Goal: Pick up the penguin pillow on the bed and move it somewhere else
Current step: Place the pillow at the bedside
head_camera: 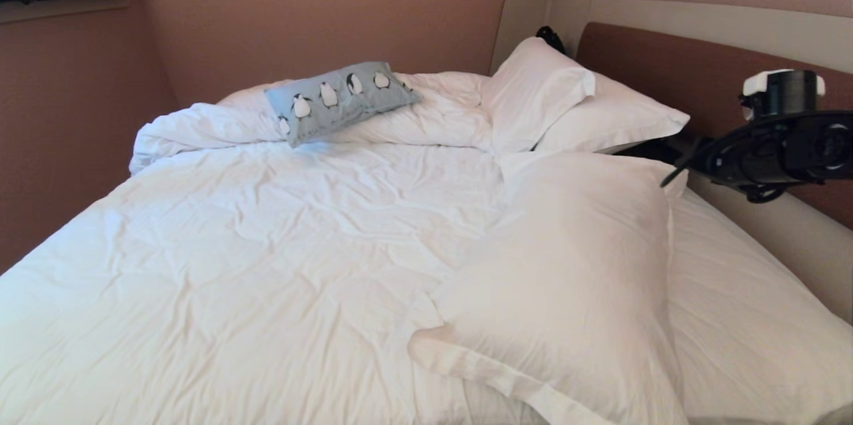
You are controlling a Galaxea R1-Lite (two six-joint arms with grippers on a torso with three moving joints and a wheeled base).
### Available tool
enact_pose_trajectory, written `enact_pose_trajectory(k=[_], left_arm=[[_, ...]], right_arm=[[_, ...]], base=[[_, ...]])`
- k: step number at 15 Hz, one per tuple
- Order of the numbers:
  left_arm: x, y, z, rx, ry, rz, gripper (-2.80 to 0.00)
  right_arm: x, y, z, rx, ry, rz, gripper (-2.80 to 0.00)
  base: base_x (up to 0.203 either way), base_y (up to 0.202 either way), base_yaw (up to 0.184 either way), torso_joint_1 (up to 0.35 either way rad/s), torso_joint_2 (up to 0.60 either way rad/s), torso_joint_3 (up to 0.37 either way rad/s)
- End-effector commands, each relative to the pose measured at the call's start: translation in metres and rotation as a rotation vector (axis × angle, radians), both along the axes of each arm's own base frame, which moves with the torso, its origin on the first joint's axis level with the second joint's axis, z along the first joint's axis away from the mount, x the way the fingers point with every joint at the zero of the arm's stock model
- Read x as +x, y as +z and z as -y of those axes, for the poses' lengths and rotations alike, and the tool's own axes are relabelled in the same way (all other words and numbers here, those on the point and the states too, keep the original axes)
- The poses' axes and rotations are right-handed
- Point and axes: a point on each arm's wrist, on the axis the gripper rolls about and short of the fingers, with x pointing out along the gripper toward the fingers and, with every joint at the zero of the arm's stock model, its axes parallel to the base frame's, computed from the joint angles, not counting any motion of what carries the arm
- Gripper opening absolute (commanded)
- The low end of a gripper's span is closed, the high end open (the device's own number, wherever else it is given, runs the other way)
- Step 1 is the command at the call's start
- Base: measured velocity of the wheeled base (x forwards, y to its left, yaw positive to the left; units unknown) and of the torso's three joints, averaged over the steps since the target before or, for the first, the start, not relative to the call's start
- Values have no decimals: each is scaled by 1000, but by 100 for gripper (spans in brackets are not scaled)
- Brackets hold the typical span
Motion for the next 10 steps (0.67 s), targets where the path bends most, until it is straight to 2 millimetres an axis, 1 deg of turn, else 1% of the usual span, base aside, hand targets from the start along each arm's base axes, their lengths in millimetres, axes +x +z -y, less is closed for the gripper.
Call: enact_pose_trajectory(k=[1, 3, 4, 6, 7, 8, 10], left_arm=[[0, 0, 0, 0, 0, 1, -280], [0, 0, 0, 0, 0, 1, -280], [0, 0, 0, 0, 0, 0, -280], [0, 0, 0, 0, 0, 0, -280], [0, 0, 0, 0, 0, 1, -280], [0, 0, 0, 0, 0, 0, -280], [0, 0, 0, 0, 0, 1, -280]], right_arm=[[-20, -11, 11, 100, 131, -45, -280], [-39, -32, 19, 123, 119, -106, -280], [-46, -39, 22, 124, 118, -119, -280], [-62, -72, 23, 107, 140, -191, -280], [-66, -85, 24, 91, 148, -198, -280], [-65, -98, 28, 74, 150, -186, -280], [-59, -123, 32, 67, 156, -221, -280]], base=[[0, 0, 0, 0, 0, 0], [0, 0, 0, 0, 0, 0], [0, 0, 0, 0, 0, 0], [0, 0, 0, 0, 0, 0], [0, 0, 0, 0, 0, 0], [0, 0, 0, 0, 0, 0], [0, 0, 0, 0, 0, 0]])
